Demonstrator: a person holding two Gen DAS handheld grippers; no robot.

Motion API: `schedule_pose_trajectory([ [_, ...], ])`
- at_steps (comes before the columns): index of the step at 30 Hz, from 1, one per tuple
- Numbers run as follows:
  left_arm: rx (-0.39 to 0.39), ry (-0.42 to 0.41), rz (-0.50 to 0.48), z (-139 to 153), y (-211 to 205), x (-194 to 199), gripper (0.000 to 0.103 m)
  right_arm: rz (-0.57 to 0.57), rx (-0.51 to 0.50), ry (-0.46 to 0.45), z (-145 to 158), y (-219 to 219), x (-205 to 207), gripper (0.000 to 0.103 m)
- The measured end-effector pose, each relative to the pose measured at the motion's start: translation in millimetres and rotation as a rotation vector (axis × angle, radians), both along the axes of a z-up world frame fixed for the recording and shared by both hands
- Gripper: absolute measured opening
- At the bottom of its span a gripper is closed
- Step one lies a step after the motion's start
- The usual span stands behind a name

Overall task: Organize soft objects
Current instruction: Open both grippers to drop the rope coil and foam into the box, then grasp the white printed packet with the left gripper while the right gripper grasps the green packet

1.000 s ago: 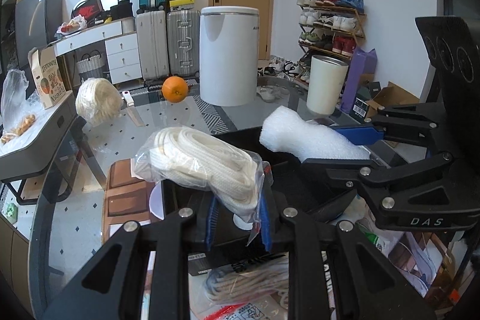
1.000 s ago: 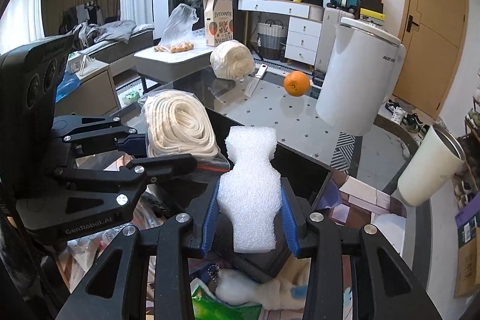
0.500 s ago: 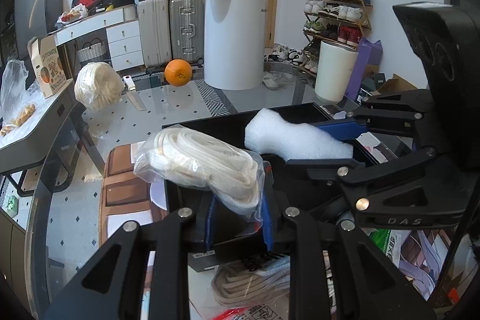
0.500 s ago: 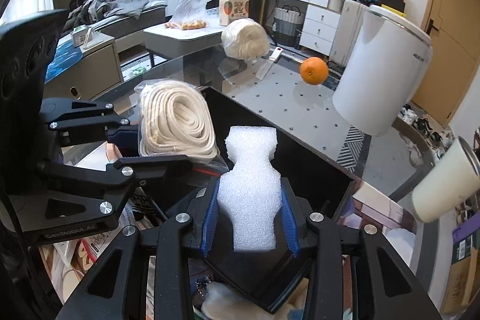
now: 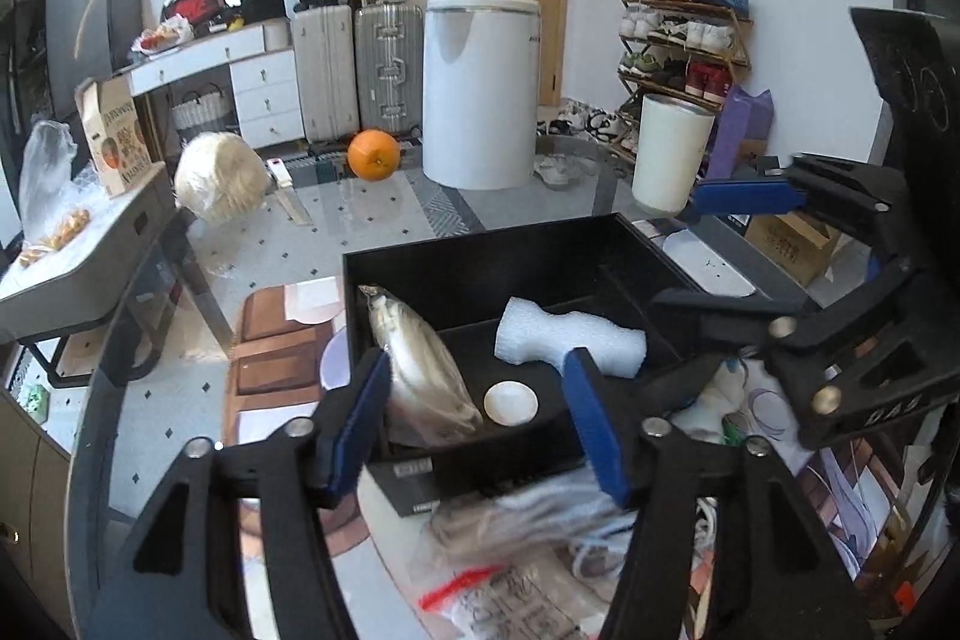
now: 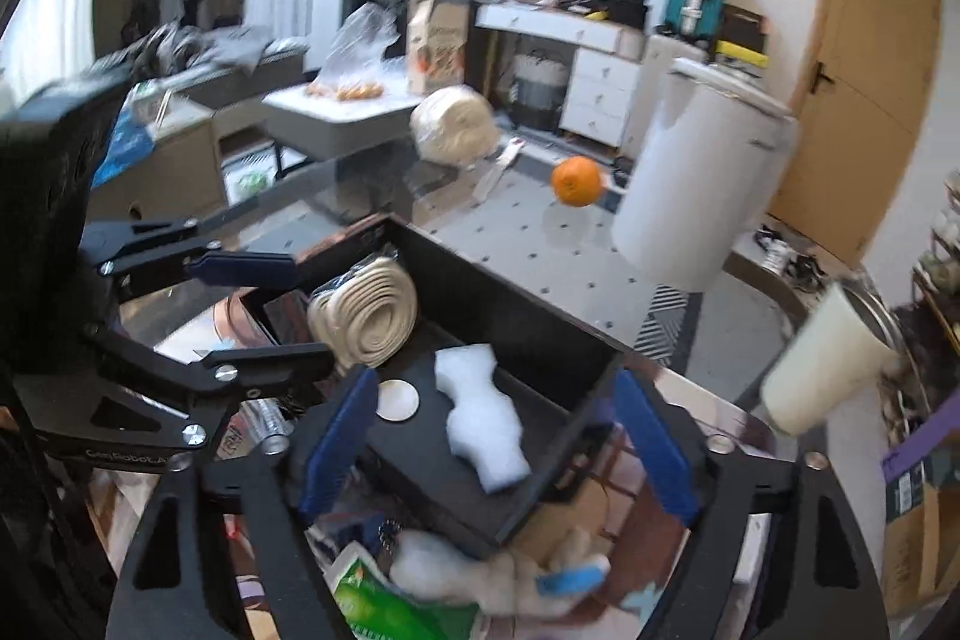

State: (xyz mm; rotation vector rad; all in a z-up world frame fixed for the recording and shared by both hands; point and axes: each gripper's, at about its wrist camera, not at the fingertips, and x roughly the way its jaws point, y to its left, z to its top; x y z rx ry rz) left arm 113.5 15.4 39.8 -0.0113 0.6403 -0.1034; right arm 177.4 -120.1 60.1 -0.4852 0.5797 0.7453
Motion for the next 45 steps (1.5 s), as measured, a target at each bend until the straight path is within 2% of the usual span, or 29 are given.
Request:
schedule_pose_trajectory([
  [1,0.002,-0.02,0.013,2.9,-0.9,-7.1,0.083,-0.023,0.019,-0.007,4.1,-6.7,-4.3,0.095],
  [2,0.006,-0.044,0.026,5.7,-1.6,-13.7,0.092,-0.042,0.032,-0.009,6.5,-11.2,-7.9,0.102],
  [4,0.009,-0.084,0.038,11.2,-1.5,-25.3,0.097,-0.061,0.065,-0.007,10.3,-21.1,-16.5,0.102],
  [6,0.006,-0.09,0.051,15.5,-0.8,-33.8,0.098,-0.07,0.112,0.0,14.1,-30.6,-26.6,0.102],
  [7,0.005,-0.095,0.057,16.6,-0.2,-37.1,0.103,-0.073,0.133,0.012,15.3,-34.9,-31.2,0.102],
  [14,-0.034,-0.141,0.083,19.4,10.1,-73.1,0.103,-0.138,0.275,0.081,11.2,-66.5,-55.6,0.102],
  [20,-0.024,-0.139,0.112,13.0,13.7,-94.4,0.103,-0.215,0.325,0.108,-0.7,-85.8,-71.2,0.102],
  [27,-0.023,-0.101,0.148,-4.8,19.4,-102.1,0.103,-0.238,0.302,0.105,-13.8,-91.4,-85.6,0.102],
  [36,-0.017,-0.023,0.18,-32.9,25.8,-111.9,0.103,-0.249,0.288,0.167,-31.9,-92.6,-83.1,0.102],
  [45,0.007,0.042,0.197,-51.8,21.7,-114.8,0.103,-0.272,0.27,0.185,-40.1,-92.1,-77.4,0.102],
])
